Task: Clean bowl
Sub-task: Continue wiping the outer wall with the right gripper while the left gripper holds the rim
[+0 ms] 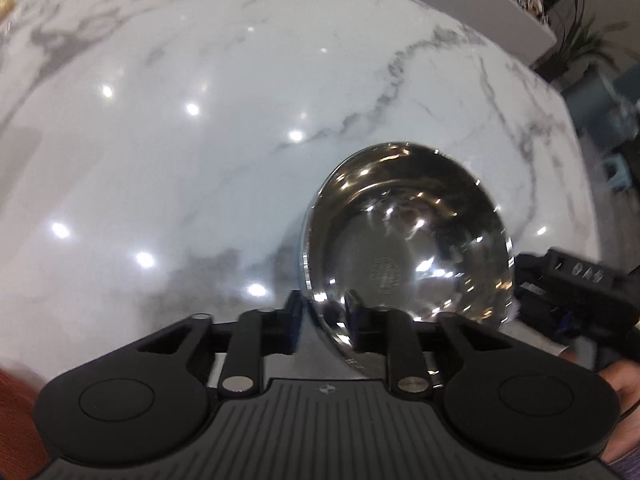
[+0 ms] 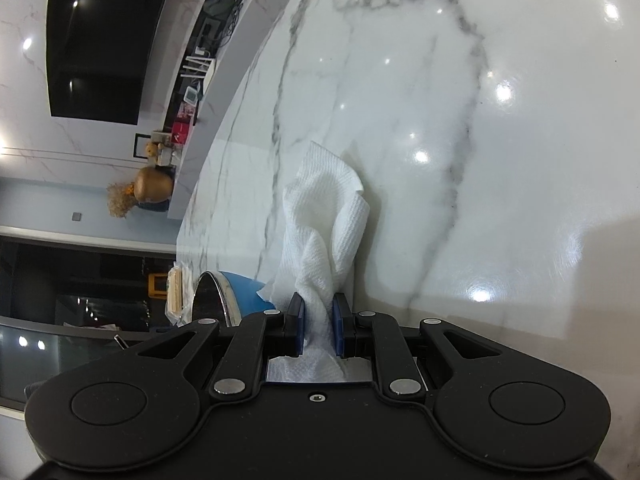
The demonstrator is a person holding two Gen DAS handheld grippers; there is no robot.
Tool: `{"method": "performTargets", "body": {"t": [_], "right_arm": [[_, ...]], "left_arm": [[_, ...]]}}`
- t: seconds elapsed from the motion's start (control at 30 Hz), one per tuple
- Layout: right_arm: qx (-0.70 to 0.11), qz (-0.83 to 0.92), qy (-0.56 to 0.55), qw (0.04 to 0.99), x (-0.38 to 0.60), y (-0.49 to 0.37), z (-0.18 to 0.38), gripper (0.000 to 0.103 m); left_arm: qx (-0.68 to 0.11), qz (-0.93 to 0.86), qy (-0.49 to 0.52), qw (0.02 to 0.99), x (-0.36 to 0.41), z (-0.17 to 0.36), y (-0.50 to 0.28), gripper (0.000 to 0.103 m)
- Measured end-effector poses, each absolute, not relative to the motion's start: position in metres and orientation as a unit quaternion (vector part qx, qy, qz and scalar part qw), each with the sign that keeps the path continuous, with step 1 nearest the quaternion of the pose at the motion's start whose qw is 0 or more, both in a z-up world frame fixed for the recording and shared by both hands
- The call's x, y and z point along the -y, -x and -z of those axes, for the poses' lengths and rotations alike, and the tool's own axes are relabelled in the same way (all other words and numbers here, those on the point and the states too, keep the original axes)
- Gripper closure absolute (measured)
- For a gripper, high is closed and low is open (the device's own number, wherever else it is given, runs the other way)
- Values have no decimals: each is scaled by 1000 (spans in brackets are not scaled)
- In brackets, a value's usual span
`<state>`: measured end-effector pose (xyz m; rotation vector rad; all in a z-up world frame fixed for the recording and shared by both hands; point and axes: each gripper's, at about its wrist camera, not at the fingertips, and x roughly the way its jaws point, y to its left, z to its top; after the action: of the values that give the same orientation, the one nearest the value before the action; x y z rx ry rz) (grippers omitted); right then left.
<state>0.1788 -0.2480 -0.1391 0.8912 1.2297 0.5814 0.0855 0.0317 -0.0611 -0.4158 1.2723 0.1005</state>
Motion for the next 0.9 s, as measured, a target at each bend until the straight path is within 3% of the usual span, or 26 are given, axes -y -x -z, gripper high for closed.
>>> {"method": "performTargets", "body": {"t": [0.43, 0.9], "right_arm": [[-496, -327, -461, 659, 251, -182, 122, 89], [-554, -279, -406, 670, 239, -184, 137, 89]], "left_arm": [[-585, -47, 157, 794, -53, 55, -98, 92], [-576, -43, 145, 804, -52, 56, -105, 92]]}}
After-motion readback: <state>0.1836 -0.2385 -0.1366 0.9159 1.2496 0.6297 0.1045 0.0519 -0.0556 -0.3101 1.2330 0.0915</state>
